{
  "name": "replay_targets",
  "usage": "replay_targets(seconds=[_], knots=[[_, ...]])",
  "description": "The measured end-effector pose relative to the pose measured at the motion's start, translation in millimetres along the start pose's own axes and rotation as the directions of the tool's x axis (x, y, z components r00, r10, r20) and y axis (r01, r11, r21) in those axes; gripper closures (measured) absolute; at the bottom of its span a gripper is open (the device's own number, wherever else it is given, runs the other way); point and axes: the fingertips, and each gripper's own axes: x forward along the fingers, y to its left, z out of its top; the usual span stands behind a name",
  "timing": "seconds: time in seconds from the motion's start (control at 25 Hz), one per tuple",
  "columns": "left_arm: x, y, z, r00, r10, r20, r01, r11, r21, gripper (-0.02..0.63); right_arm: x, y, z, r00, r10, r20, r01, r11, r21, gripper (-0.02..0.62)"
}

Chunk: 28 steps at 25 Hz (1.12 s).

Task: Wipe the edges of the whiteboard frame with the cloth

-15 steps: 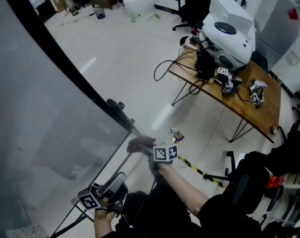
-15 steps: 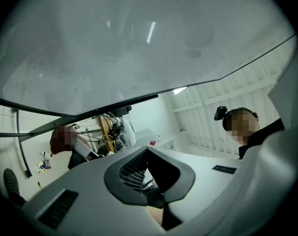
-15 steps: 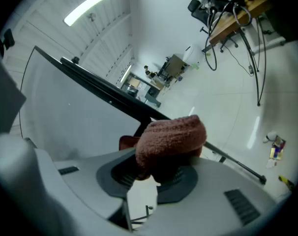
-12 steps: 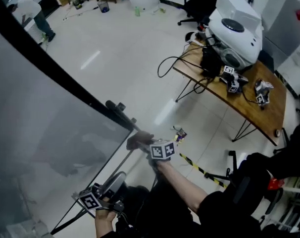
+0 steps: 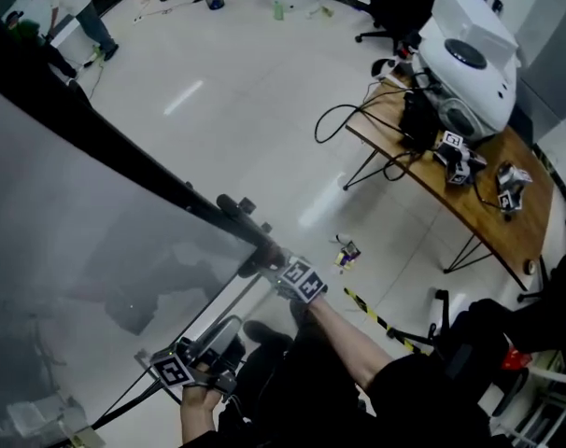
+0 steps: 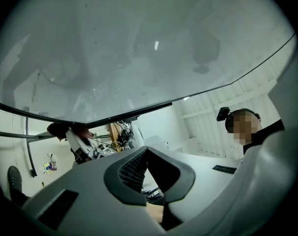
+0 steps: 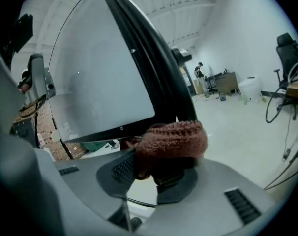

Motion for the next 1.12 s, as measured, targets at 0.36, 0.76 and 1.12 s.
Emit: replay_targets(seconds=[0.36,0.76,1.12], knots=[[0,13,2,1.0,0.023,0.016,-0.023,0.999,-0.033,0.609,4,1,9,1.0,-0.007,0.021,0.006,1.0,0.024,0.499],[-11,12,15,0.991,0.051,0.122,-0.047,0.998,-0.031,0.609,4,6,10,0.998,0.065,-0.026,-0.065,0.998,0.024,0.499],[-35,10,15,0.966,0.079,0.247,-0.073,0.997,-0.031,0.609,9,33,6,0.982,0.159,-0.099,-0.159,0.987,0.005,0.499]])
